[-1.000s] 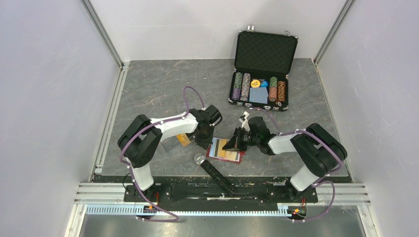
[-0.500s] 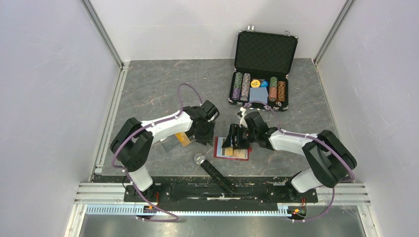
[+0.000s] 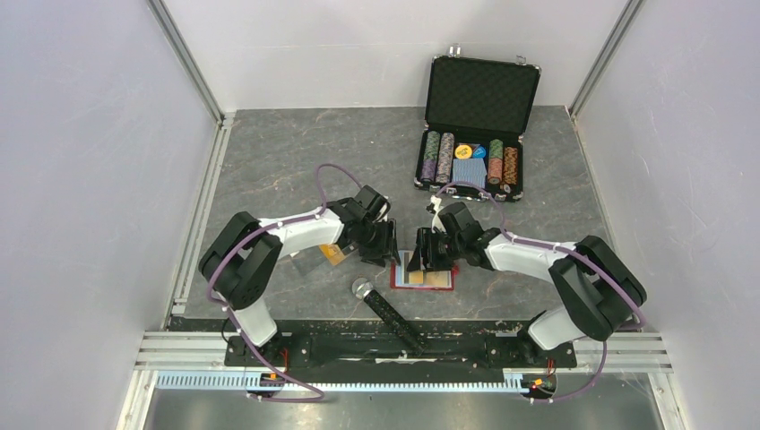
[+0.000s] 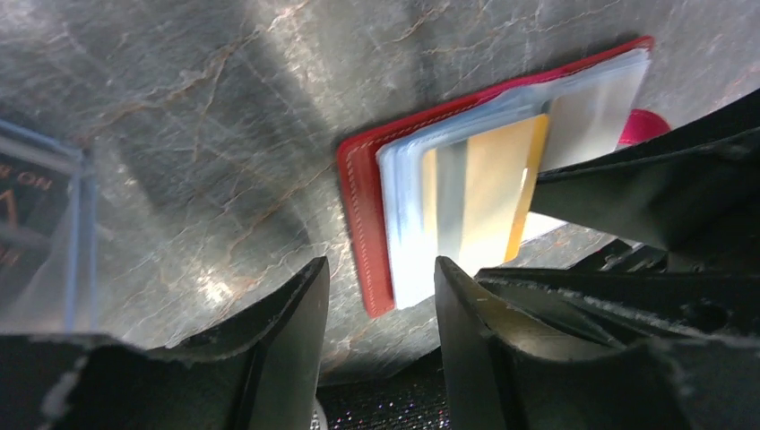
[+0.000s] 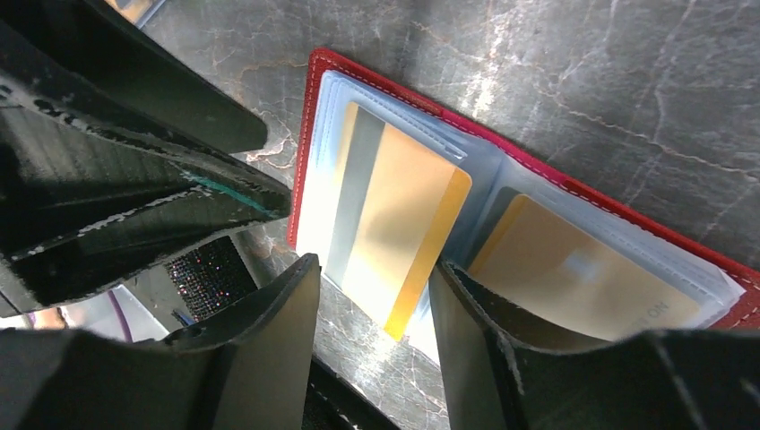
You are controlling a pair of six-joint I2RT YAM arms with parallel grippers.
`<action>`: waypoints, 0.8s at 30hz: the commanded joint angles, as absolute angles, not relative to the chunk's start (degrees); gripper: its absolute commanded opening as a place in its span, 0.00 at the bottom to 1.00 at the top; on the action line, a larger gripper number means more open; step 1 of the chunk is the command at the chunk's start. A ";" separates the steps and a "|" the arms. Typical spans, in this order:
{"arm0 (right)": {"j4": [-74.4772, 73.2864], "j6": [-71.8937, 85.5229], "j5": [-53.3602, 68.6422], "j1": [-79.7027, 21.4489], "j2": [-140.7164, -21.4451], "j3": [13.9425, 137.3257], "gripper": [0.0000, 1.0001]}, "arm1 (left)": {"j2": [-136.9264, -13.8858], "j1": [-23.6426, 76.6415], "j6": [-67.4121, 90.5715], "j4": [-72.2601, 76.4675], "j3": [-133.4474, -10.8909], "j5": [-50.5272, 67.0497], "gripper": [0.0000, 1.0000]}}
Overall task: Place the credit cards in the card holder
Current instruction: Insert the credit card into the card holder.
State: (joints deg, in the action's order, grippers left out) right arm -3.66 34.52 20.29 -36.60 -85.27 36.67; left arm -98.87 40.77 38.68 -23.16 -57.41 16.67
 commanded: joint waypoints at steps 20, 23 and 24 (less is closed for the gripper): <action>-1.38 34.32 22.23 -37.52 -83.90 35.14 0.75 | -95.76 40.69 45.36 -13.12 -54.76 24.29 0.42; -6.57 31.90 18.32 -38.21 -82.43 37.26 0.84 | -95.69 40.69 45.12 -13.66 -55.09 24.26 0.40; -8.09 31.32 17.43 -38.46 -82.21 37.88 0.86 | -95.81 40.66 44.97 -13.80 -55.27 24.06 0.39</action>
State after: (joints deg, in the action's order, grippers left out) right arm 1.45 36.47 24.12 -37.50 -84.14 34.81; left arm -98.35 40.12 43.59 -14.98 -54.13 21.19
